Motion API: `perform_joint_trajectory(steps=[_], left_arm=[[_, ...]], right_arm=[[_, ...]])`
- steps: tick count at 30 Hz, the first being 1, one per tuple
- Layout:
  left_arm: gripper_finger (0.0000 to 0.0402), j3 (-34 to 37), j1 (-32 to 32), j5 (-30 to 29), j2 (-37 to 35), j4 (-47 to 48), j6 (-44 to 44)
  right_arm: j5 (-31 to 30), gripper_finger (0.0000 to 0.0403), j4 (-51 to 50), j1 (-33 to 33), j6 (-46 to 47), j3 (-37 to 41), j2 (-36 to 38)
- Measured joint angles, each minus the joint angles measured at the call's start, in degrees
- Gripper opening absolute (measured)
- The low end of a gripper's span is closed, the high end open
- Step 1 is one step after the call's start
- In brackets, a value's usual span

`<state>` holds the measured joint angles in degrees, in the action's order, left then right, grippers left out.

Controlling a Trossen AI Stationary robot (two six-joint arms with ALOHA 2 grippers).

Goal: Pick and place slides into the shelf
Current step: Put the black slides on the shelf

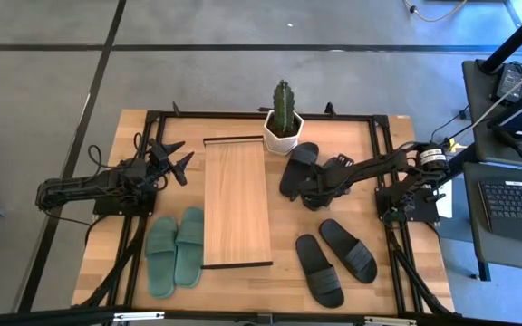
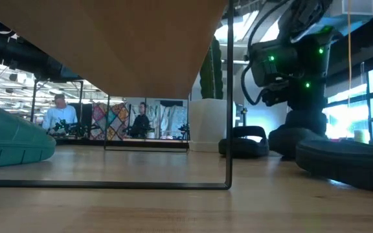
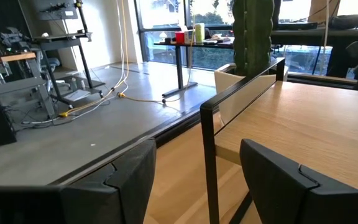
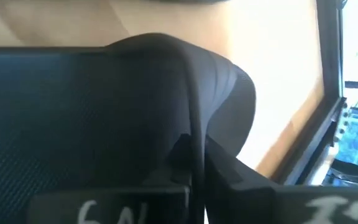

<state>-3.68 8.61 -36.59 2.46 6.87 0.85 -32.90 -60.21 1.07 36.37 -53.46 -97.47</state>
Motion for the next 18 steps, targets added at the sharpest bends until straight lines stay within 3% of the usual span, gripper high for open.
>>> perform_joint_trajectory(steps=[7,18], left_arm=[[0.0225,-0.02,-0.01,0.01,0.00,0.02,-0.01],[0.0225,-0.02,0.01,0.01,0.00,0.04,-0.01]], right_arm=[[0.82,0.0013,-9.05,1.89,-4.49,-6.55,1.04],[7.23,0.0013,-12.62,8.24,-7.08,-15.61,11.31]])
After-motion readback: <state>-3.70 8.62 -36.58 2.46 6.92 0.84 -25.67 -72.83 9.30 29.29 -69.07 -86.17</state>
